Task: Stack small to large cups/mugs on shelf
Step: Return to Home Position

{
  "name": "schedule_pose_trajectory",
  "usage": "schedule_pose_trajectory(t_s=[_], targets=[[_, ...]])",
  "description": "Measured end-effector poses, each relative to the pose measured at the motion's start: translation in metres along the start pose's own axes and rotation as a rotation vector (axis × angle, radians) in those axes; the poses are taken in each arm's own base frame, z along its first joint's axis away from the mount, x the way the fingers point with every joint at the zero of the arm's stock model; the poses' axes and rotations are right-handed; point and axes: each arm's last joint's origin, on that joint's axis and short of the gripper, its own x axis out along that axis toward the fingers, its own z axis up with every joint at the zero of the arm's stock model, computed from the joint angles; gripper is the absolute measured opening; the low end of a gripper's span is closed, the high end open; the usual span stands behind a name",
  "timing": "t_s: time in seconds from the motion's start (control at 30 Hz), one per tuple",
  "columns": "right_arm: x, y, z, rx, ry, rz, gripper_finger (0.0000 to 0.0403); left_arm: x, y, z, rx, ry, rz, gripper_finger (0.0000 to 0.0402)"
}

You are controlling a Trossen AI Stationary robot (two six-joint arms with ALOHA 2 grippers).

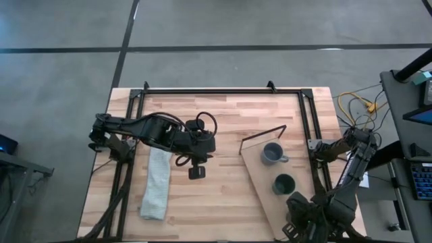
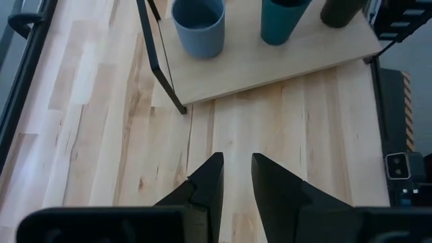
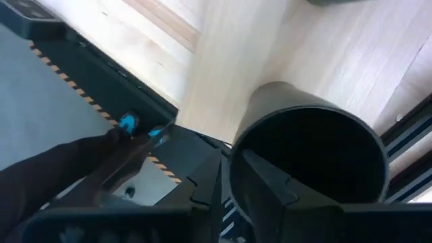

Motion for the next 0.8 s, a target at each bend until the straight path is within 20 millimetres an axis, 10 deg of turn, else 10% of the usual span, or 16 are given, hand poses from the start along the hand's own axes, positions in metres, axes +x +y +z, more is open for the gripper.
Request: schedule_pose_trajectory(t_s=[0.8], targets=[[-0.111,0.008,0.007,-0.456,-0.121,0.324,0.0052,-0.081,0.009,-0.007,-0.267,-0.078,-0.333,0.0063]])
